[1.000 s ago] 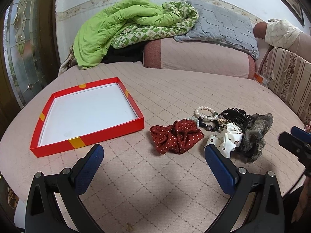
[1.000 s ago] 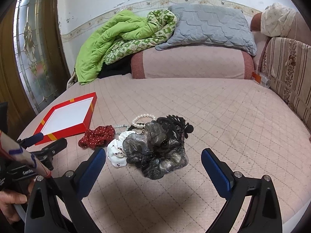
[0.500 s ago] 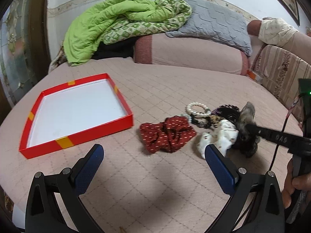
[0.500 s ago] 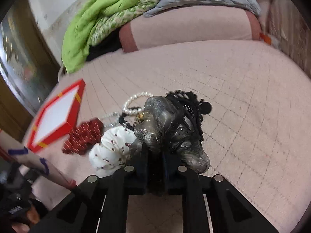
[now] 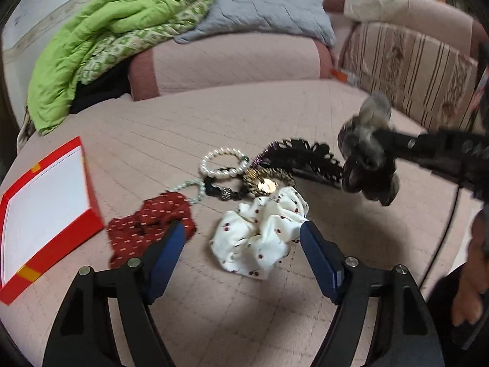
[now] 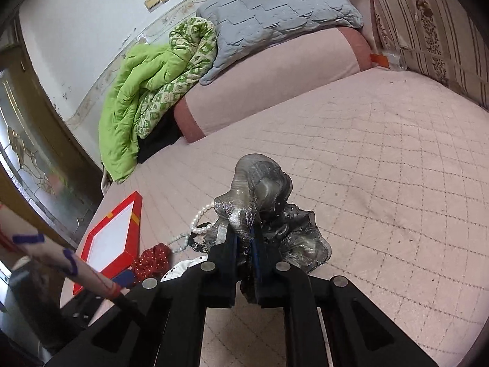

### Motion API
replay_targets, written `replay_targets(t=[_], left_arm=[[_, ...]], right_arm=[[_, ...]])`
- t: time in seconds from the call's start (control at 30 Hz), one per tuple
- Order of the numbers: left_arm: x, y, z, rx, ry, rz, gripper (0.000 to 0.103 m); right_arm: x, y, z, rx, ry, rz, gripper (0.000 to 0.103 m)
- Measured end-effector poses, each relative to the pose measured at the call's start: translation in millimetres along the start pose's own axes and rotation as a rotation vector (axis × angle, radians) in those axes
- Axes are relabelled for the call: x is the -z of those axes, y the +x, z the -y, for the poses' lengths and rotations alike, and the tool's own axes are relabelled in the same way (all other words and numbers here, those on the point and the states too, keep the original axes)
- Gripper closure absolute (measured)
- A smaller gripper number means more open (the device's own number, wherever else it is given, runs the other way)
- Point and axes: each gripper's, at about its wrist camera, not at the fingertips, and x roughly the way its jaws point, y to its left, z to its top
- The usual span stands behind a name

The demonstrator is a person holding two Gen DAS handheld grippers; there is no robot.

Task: Organize jewelry
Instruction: 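Grasp the grey sheer scrunchie with the right gripper while the left gripper grasps the white cherry scrunchie, then carry both scrunchies into the red box lid and open both grippers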

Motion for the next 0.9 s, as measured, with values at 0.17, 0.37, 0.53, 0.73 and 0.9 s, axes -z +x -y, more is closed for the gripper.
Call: replay_targets(t=[0.17,0.37,0.53,0.73,0.9], left_arm=[[1,25,7,-0.004,0.033,-0.047,0.068],[2,17,-5,0.066,-0.008,-0.013,0.088],[-2,-5,-13,0.111,-0.044,0.068,0.088],[-8,-26,-26,0.117,-0.091,0.130,0.088],[-11,-39,-34,0.092,-0.108,0.166,0.088]], right_arm=[[-1,1,-5,-0.008,-0.027,0.000,0.094],[1,3,-15,-0.012,-0.076,0.011,0.094],[4,1,-26,-0.010,-0.131,0.032,0.094],[6,3,-31,-0.013,-0.153,0.033,0.094],[8,3,-35,-0.024,-0.162,0.033,0.094]])
